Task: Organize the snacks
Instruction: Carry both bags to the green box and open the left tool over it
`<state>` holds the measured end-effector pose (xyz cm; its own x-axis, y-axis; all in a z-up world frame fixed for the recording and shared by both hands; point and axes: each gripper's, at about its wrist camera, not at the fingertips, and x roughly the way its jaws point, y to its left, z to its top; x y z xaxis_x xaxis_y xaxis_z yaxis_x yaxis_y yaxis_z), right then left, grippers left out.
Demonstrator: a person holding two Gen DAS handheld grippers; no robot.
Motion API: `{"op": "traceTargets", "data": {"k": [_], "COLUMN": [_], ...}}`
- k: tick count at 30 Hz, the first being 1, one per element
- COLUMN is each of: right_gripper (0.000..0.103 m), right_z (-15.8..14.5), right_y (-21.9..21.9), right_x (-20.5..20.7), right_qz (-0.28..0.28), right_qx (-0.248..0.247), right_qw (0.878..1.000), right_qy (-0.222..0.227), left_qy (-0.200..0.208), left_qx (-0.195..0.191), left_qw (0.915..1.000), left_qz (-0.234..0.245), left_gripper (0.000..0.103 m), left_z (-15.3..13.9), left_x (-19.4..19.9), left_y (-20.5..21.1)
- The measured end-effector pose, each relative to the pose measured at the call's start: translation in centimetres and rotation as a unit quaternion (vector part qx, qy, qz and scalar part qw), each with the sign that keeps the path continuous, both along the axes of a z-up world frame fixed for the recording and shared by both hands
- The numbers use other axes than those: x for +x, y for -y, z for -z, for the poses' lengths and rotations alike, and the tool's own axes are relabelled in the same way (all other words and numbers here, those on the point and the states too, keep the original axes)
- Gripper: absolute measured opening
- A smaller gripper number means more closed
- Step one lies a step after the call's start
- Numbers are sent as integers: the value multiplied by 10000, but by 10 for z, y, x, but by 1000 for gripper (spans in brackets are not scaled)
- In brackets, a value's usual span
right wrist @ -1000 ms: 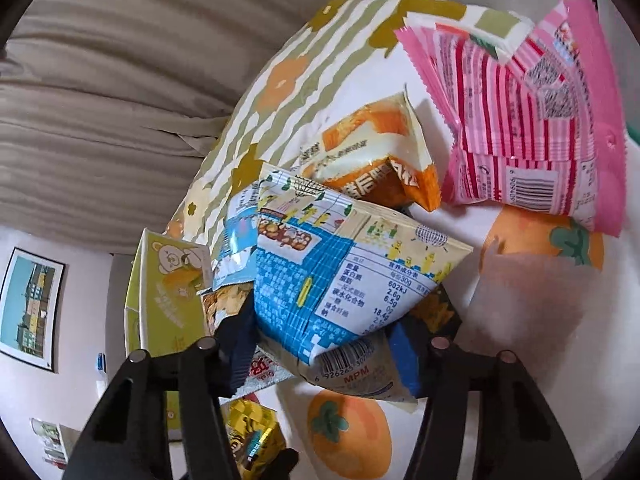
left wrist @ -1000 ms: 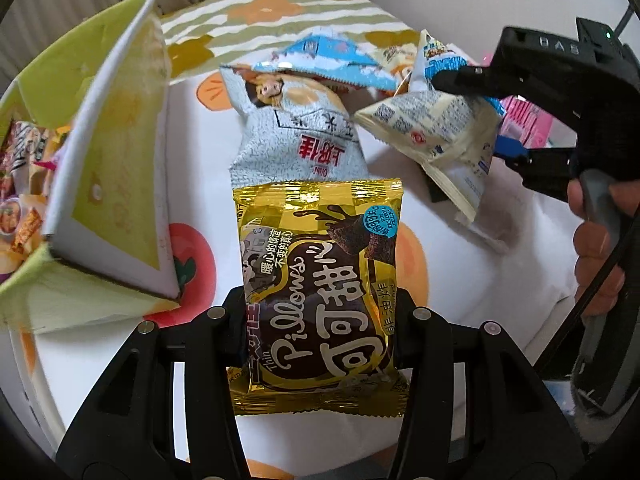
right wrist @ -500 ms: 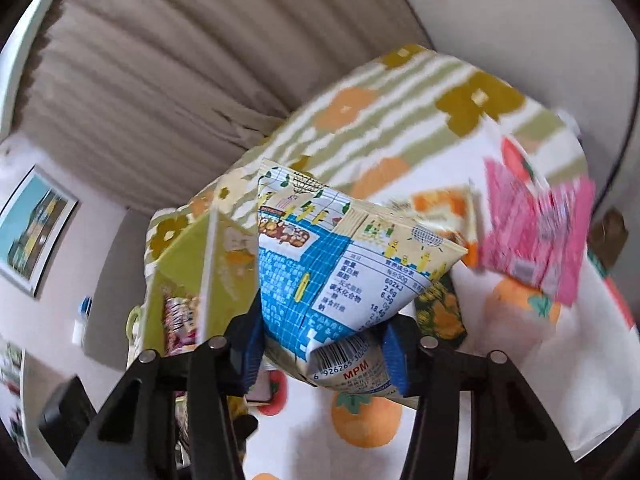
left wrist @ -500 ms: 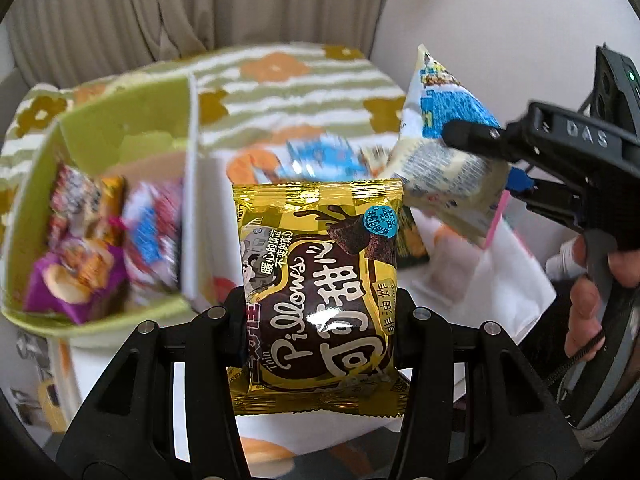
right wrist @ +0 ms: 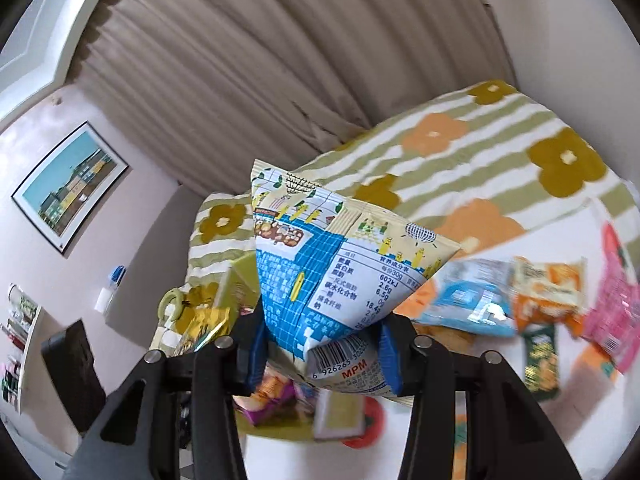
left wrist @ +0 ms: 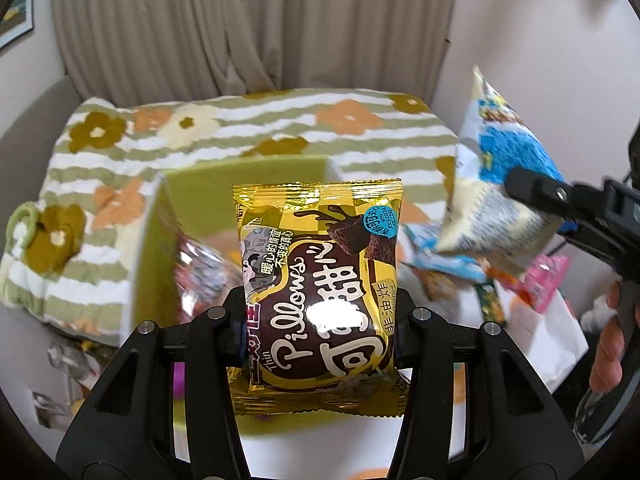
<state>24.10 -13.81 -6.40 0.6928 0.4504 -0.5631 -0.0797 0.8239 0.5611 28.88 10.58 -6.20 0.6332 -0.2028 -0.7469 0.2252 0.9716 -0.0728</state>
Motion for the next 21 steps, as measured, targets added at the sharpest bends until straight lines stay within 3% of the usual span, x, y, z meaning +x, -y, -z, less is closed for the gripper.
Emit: {"op": "traceTargets", "data": {"k": [8,15,17,19,21], "right_gripper": [42,42,42,42,42], "right_z": [5,29,34,38,42], "right_y": [-63,-97,-103,-110,-116], "right_x": [45,77,82,86,88], "right_qz": [-154,-212,-225,-246,-280], "right_qx": [-231,-500,-563,-686,-798], "right_qw": [9996,9982,9976,9967,9956], "right_qy": [25,-271,-334,-367,-401], "left_qy": [-122,-527,-604,-574,-482], "left_qx": [55,-262,-203,-80,-218], "left_qw": [9999,9980,9977,9982,9986], "left_qz": [90,212,217,134,93], "left_gripper": [44,46,54,101,103], "left_z": [16,52,61,65,64], "left_x": [82,133,142,147,144], "left_y": [-51,-74,-76,-79,-86]}}
